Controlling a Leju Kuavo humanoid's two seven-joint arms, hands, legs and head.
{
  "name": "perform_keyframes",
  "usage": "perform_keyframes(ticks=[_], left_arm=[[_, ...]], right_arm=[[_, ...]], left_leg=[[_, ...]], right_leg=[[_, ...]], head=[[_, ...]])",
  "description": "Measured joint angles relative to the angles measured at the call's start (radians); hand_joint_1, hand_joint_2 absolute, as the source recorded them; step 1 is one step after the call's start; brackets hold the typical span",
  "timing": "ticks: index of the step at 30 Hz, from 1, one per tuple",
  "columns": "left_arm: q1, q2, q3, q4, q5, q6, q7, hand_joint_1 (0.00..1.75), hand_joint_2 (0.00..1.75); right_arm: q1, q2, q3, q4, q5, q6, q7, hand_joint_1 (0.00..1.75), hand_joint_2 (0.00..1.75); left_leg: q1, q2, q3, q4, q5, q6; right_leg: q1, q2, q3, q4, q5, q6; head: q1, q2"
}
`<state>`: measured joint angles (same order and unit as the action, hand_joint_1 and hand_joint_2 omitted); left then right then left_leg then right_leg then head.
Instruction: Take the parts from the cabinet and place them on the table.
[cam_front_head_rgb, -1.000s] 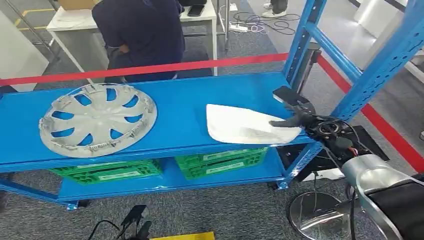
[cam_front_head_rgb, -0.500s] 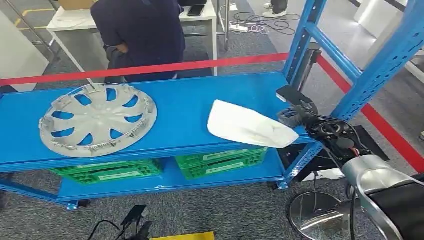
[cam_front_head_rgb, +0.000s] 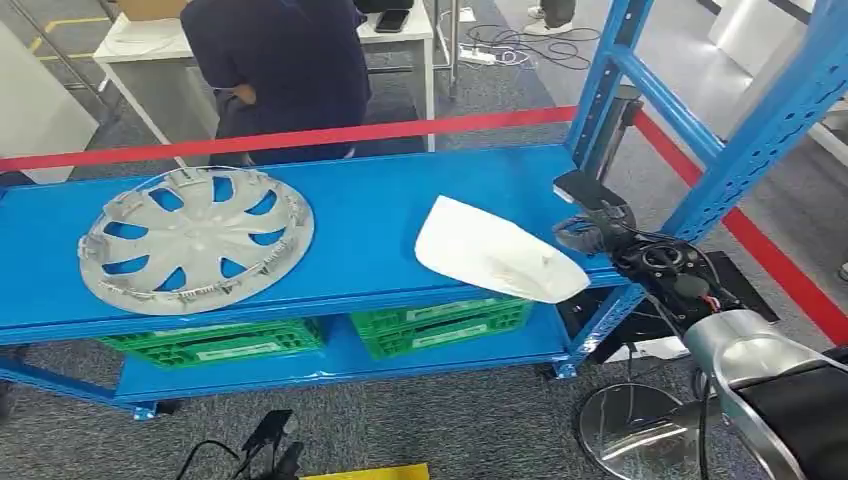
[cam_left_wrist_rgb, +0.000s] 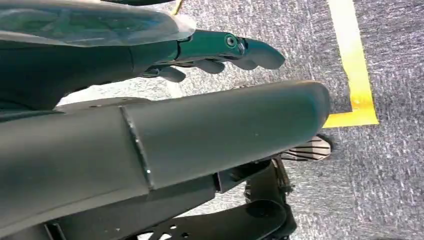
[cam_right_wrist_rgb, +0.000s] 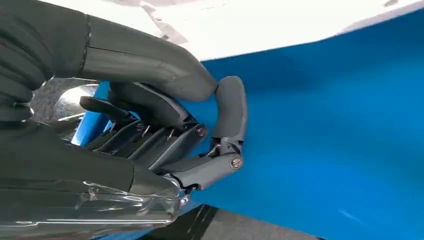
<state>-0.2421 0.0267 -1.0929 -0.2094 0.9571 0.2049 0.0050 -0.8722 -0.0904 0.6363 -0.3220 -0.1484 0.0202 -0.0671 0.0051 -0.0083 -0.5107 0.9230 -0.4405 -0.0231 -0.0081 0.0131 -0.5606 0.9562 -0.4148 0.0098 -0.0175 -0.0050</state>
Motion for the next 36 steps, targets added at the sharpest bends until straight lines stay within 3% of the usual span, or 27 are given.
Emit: perform_keyframes(ticks=[5, 6, 7, 8, 19, 36], left_arm=[[0.000, 0.000, 0.000, 0.000, 0.000, 0.000, 0.000, 0.00, 0.00], [0.000, 0.000, 0.000, 0.000, 0.000, 0.000, 0.000, 0.00, 0.00], [0.000, 0.000, 0.000, 0.000, 0.000, 0.000, 0.000, 0.00, 0.00], [0.000, 0.000, 0.000, 0.000, 0.000, 0.000, 0.000, 0.00, 0.00], [-0.003, 0.000, -0.002, 0.000, -0.004, 0.000, 0.004, 0.00, 0.00], [-0.005, 0.000, -0.004, 0.000, -0.005, 0.000, 0.008, 0.00, 0.00]], right_arm=[[0.000, 0.000, 0.000, 0.000, -0.001, 0.001, 0.000, 1.75, 1.75], [0.000, 0.000, 0.000, 0.000, -0.001, 0.001, 0.000, 1.59, 1.75], [0.000, 0.000, -0.001, 0.000, 0.000, 0.001, 0.000, 0.31, 1.75], [0.000, 0.000, -0.001, 0.000, 0.000, 0.001, 0.000, 0.00, 1.75], [0.001, -0.005, 0.004, 0.003, 0.012, 0.020, 0.090, 0.00, 1.75], [-0.014, -0.015, -0.023, 0.003, -0.114, 0.074, 0.114, 0.00, 1.75]], left_leg=[[0.000, 0.000, 0.000, 0.000, 0.000, 0.000], [0.000, 0.000, 0.000, 0.000, 0.000, 0.000], [0.000, 0.000, 0.000, 0.000, 0.000, 0.000], [0.000, 0.000, 0.000, 0.000, 0.000, 0.000], [0.000, 0.000, 0.000, 0.000, 0.000, 0.000], [0.000, 0.000, 0.000, 0.000, 0.000, 0.000]], right_leg=[[0.000, 0.000, 0.000, 0.000, 0.000, 0.000], [0.000, 0.000, 0.000, 0.000, 0.000, 0.000], [0.000, 0.000, 0.000, 0.000, 0.000, 0.000], [0.000, 0.000, 0.000, 0.000, 0.000, 0.000], [0.000, 0.000, 0.000, 0.000, 0.000, 0.000], [0.000, 0.000, 0.000, 0.000, 0.000, 0.000]], head=[[0.000, 0.000], [0.000, 0.000], [0.000, 0.000], [0.000, 0.000], [0.000, 0.000], [0.000, 0.000]])
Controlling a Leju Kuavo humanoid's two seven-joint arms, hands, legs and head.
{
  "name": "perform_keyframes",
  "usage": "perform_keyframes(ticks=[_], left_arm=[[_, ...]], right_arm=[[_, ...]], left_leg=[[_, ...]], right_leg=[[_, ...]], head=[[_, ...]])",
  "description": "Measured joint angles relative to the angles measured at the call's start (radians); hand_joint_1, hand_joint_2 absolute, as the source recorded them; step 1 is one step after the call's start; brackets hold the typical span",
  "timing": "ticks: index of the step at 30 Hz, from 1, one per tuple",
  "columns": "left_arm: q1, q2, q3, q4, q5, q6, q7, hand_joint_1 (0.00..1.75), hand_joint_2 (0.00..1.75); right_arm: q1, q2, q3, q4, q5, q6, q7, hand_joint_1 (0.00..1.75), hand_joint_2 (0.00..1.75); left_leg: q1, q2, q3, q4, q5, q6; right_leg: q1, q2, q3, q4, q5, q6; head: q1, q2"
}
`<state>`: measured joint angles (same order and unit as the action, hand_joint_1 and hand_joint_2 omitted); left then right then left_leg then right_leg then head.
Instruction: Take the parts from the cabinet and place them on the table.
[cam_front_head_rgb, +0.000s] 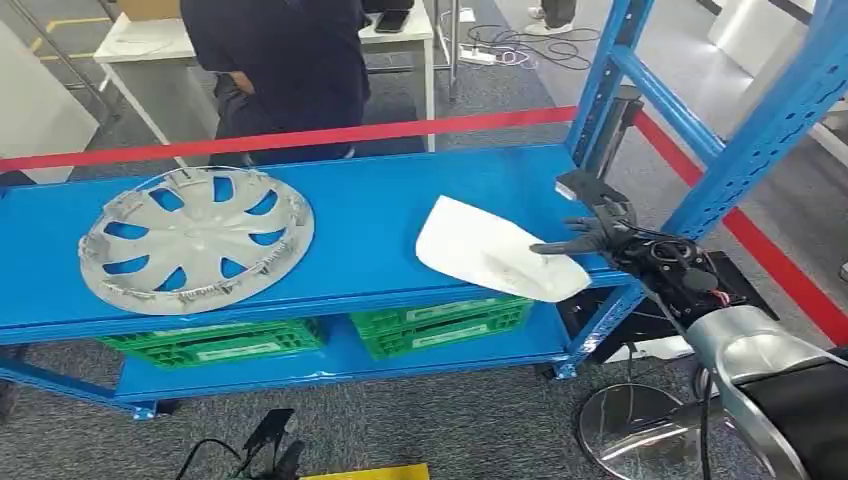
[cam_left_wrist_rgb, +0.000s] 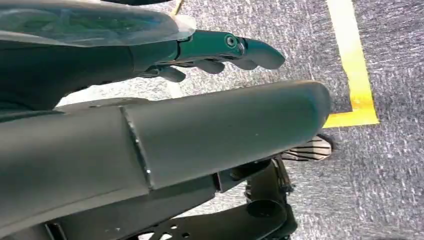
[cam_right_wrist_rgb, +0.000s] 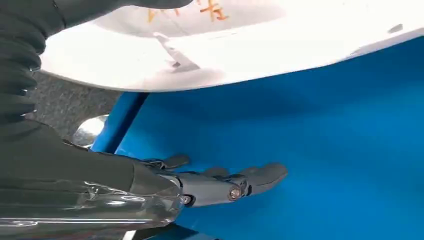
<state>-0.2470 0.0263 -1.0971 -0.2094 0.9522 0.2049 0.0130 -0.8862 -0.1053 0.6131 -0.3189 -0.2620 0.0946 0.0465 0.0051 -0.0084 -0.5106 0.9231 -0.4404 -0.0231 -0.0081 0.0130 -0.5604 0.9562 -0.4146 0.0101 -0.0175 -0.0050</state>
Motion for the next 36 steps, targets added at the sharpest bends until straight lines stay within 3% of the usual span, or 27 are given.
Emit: perform_keyframes(ticks=[10, 18, 36], left_arm=[[-0.004, 0.000, -0.001, 0.000, -0.004, -0.001, 0.000, 0.00, 0.00], [-0.007, 0.000, -0.003, 0.000, -0.010, -0.009, -0.002, 0.00, 0.00], [-0.014, 0.000, -0.015, 0.000, -0.012, -0.011, -0.003, 0.00, 0.00]], right_arm=[[-0.002, -0.003, -0.011, 0.000, -0.035, 0.019, -0.003, 0.00, 1.75], [-0.002, -0.003, -0.044, 0.000, -0.149, 0.088, -0.019, 0.00, 1.75], [-0.001, -0.003, -0.075, 0.000, -0.212, 0.108, -0.030, 0.00, 1.75]], left_leg=[[0.000, 0.000, 0.000, 0.000, 0.000, 0.000], [0.000, 0.000, 0.000, 0.000, 0.000, 0.000], [0.000, 0.000, 0.000, 0.000, 0.000, 0.000]], right_leg=[[0.000, 0.000, 0.000, 0.000, 0.000, 0.000], [0.000, 0.000, 0.000, 0.000, 0.000, 0.000], [0.000, 0.000, 0.000, 0.000, 0.000, 0.000]], head=[[0.000, 0.000], [0.000, 0.000], [0.000, 0.000]])
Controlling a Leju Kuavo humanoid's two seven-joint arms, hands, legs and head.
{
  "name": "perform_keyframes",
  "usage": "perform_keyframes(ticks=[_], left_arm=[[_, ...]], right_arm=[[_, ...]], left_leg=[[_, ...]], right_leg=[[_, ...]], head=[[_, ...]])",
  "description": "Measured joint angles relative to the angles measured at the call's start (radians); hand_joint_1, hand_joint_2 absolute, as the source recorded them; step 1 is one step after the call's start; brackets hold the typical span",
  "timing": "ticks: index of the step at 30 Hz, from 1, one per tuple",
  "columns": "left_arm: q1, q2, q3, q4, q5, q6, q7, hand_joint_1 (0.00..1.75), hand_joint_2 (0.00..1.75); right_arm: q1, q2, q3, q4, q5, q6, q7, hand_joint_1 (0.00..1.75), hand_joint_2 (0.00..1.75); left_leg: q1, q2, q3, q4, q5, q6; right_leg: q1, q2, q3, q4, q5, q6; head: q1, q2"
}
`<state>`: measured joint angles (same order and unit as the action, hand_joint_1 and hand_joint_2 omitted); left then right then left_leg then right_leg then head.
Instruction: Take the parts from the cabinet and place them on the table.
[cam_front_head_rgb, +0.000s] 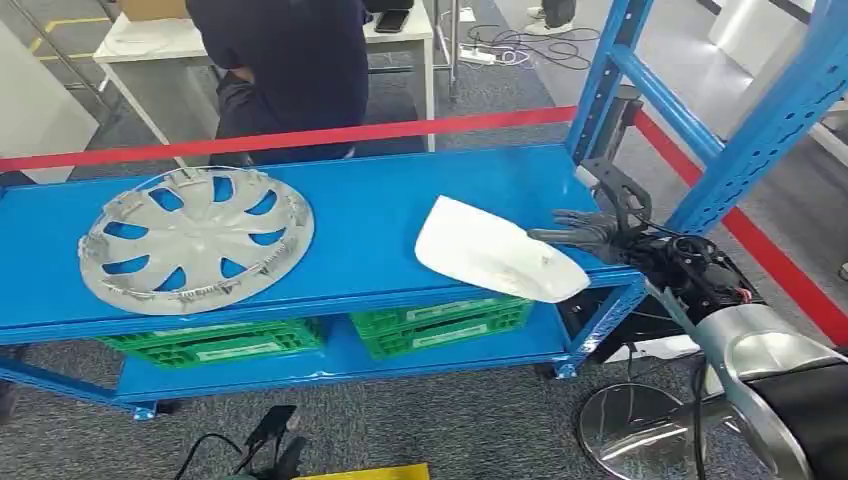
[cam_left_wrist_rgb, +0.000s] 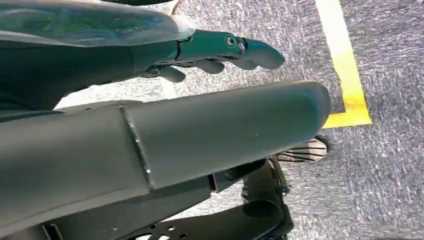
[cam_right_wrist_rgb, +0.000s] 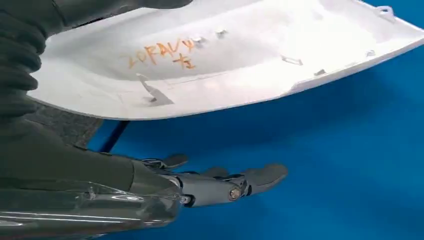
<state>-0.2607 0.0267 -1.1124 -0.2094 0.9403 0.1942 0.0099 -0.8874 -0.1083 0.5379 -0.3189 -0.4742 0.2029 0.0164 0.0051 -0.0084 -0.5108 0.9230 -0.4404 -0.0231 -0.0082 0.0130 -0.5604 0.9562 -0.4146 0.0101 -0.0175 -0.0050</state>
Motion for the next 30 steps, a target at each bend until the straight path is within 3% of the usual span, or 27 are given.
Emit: perform_keyframes(ticks=[7, 17, 30], left_arm=[[-0.006, 0.000, -0.002, 0.000, 0.000, -0.005, -0.001, 0.00, 0.00], [-0.007, -0.001, -0.002, 0.000, 0.004, -0.005, 0.005, 0.00, 0.00], [-0.009, -0.012, -0.002, 0.000, 0.004, -0.002, 0.014, 0.00, 0.00]], right_arm=[[0.000, 0.006, 0.004, 0.000, 0.020, 0.003, 0.005, 0.00, 1.75], [0.011, 0.031, 0.048, 0.000, 0.107, -0.044, 0.074, 0.00, 1.75], [0.038, 0.057, 0.087, 0.003, 0.093, -0.046, 0.063, 0.00, 1.75]], left_leg=[[0.000, 0.000, 0.000, 0.000, 0.000, 0.000], [0.000, 0.000, 0.000, 0.000, 0.000, 0.000], [0.000, 0.000, 0.000, 0.000, 0.000, 0.000]], right_leg=[[0.000, 0.000, 0.000, 0.000, 0.000, 0.000], [0.000, 0.001, 0.000, 0.000, 0.000, 0.000], [0.000, 0.000, 0.001, 0.000, 0.000, 0.000]], head=[[0.000, 0.000], [0.000, 0.000], [0.000, 0.000]])
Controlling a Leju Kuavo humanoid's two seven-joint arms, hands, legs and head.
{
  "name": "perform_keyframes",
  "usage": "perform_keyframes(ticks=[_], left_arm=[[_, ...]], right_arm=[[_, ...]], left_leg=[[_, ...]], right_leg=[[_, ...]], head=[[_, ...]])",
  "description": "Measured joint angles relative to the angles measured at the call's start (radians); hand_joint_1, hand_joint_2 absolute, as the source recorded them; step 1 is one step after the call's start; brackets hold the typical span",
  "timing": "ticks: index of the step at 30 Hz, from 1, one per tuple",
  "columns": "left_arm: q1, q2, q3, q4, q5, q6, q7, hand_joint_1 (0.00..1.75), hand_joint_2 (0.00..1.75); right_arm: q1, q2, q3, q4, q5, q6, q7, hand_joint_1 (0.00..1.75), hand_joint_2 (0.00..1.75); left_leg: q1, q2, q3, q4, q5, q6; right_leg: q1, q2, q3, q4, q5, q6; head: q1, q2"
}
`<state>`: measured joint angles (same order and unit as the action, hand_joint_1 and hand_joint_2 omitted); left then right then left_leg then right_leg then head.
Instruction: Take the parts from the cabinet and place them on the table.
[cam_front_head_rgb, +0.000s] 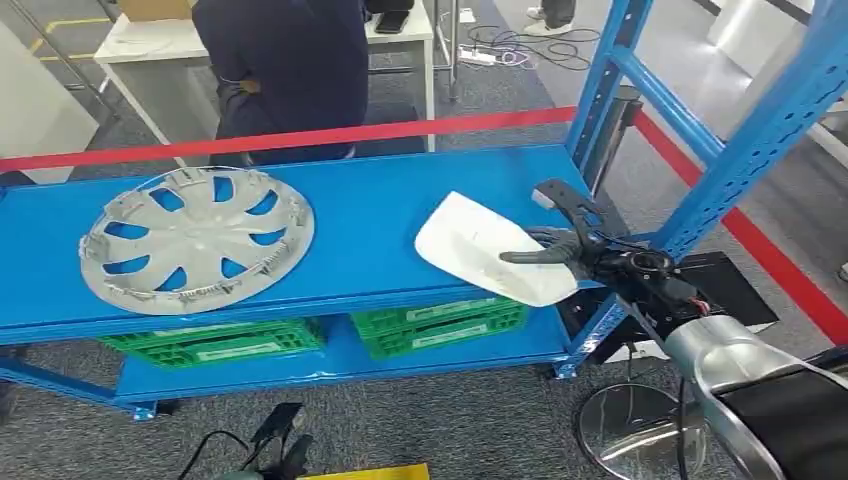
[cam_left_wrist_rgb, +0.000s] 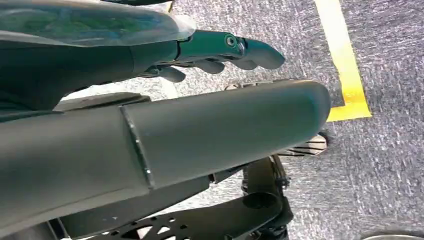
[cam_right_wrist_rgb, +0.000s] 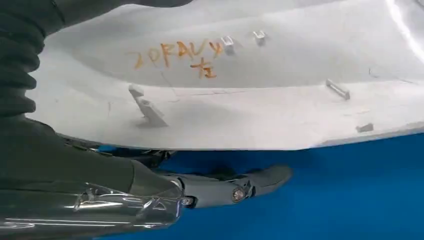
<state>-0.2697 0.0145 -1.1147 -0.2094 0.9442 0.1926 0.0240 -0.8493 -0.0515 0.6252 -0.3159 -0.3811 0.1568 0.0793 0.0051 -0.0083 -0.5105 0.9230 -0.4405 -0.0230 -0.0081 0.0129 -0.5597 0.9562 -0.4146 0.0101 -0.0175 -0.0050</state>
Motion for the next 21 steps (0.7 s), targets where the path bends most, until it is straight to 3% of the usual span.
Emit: perform_keyframes(ticks=[18, 19, 20, 21], left_arm=[[0.000, -0.001, 0.000, 0.000, 0.003, 0.006, 0.004, 0.00, 0.00], [0.000, -0.001, 0.000, 0.000, 0.005, 0.006, 0.004, 0.00, 0.00], [0.000, -0.001, 0.000, 0.000, 0.006, 0.007, 0.004, 0.00, 0.00], [0.000, -0.001, 0.000, 0.000, 0.006, 0.007, 0.003, 0.00, 0.00]], right_arm=[[0.000, 0.003, 0.015, 0.000, -0.018, 0.001, -0.004, 0.00, 1.75], [0.000, 0.004, 0.015, 0.000, -0.019, 0.001, -0.004, 0.47, 1.75], [0.000, 0.005, 0.015, 0.000, -0.020, 0.001, -0.005, 1.75, 1.75], [0.000, 0.006, 0.016, 0.000, -0.020, 0.001, -0.005, 1.75, 1.75]], left_leg=[[0.000, 0.000, 0.000, 0.000, 0.000, 0.000], [0.000, 0.000, 0.000, 0.000, 0.000, 0.000], [0.000, 0.000, 0.000, 0.000, 0.000, 0.000], [0.000, 0.000, 0.000, 0.000, 0.000, 0.000]], right_leg=[[0.000, 0.000, 0.000, 0.000, 0.000, 0.000], [0.000, 0.000, 0.000, 0.000, 0.000, 0.000], [0.000, 0.000, 0.000, 0.000, 0.000, 0.000], [0.000, 0.000, 0.000, 0.000, 0.000, 0.000]], head=[[0.000, 0.000], [0.000, 0.000], [0.000, 0.000], [0.000, 0.000]])
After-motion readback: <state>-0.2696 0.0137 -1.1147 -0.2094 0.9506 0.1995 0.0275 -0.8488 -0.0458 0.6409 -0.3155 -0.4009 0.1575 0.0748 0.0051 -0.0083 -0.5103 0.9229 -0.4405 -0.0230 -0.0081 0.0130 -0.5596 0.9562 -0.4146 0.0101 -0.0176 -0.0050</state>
